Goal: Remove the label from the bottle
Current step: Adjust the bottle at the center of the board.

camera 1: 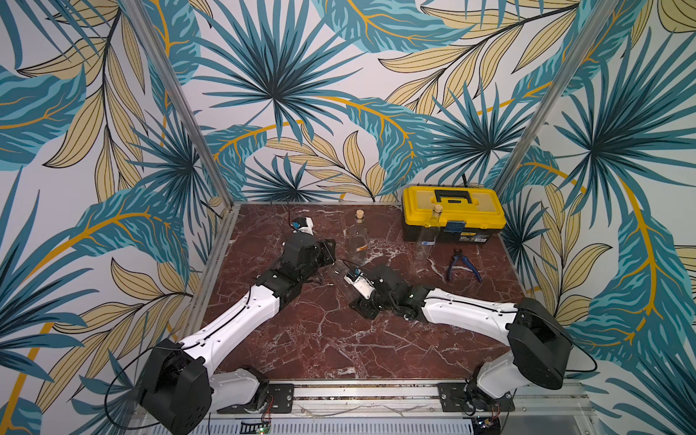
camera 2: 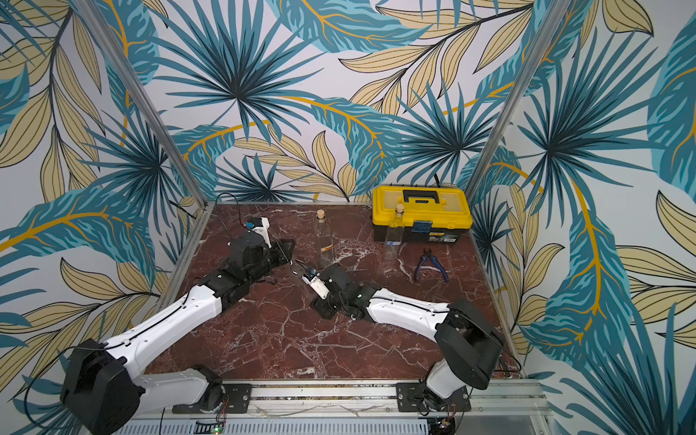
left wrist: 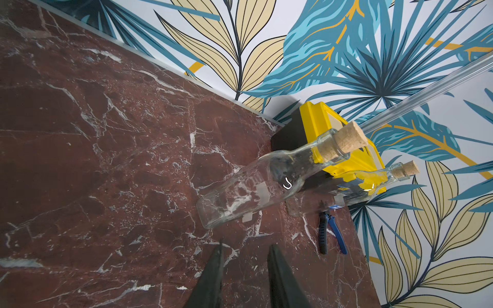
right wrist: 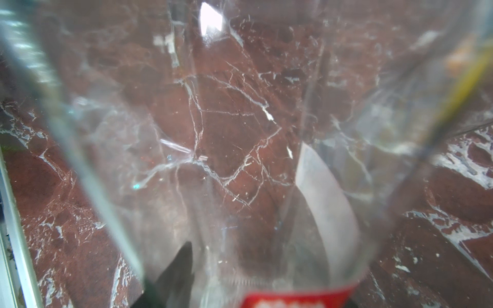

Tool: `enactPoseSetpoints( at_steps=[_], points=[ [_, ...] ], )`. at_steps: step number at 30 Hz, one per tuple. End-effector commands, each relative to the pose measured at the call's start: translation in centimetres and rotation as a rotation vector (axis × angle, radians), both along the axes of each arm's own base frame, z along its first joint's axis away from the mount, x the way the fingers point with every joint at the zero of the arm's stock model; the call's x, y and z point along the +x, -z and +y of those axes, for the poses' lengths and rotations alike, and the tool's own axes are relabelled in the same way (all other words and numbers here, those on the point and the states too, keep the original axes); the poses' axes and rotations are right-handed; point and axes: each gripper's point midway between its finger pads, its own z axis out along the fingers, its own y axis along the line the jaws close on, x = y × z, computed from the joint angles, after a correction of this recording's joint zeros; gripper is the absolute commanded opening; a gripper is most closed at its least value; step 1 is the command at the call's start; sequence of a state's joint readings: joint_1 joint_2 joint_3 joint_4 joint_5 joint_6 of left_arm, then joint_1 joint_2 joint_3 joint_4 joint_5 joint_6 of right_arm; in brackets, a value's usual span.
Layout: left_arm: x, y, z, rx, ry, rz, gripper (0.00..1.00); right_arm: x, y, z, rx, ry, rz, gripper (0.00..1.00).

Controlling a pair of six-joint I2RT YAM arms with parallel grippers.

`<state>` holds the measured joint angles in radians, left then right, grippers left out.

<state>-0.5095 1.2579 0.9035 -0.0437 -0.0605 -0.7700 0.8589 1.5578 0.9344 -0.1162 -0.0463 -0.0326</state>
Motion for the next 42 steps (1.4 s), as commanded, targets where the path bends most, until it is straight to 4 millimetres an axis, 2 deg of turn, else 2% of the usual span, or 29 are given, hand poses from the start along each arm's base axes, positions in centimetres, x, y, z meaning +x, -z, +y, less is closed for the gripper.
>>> enactPoseSetpoints(
  at_steps=[1,8,11,18,25,32,33,37,40,42],
  points=[
    [0.4,1.1,0.2,0.079,0.004,-0.027,0.0,0.9,-0.1,0.1,0.047,0.074,0.045,0.44],
    [0.6,2.5,-0.1,0.099,0.017,-0.011,0.0,0.5,0.9,-0.1,0.038,0.07,0.069,0.49],
    [0.7,2.8,-0.1,0.112,0.022,-0.013,0.0,0.3,1.2,-0.1,0.032,0.069,0.081,0.59],
    [0.9,3.6,-0.5,0.118,0.039,-0.004,0.0,0.4,1.5,-0.1,0.028,0.071,0.086,0.67],
    [0.9,3.9,-0.5,0.125,0.04,-0.001,0.0,0.2,1.5,-0.1,0.028,0.068,0.093,0.69],
    [0.9,3.7,-0.6,0.136,0.047,-0.012,0.0,-0.2,-1.1,-0.9,0.025,0.066,0.075,0.69],
    [1.0,3.7,-0.6,0.136,0.049,-0.011,0.0,-0.7,-1.3,-1.5,0.006,0.068,0.09,0.69],
    [1.1,3.7,-0.8,0.135,0.053,-0.007,0.0,-1.6,-3.9,-2.5,0.03,0.07,0.075,0.68],
    [1.1,3.8,-0.8,0.13,0.052,-0.002,0.0,-1.9,-5.1,-3.5,0.04,0.091,0.077,0.61],
    [1.1,3.8,-0.8,0.125,0.051,-0.001,0.0,-1.8,-5.7,-3.9,0.068,0.114,0.089,0.51]
  ],
)
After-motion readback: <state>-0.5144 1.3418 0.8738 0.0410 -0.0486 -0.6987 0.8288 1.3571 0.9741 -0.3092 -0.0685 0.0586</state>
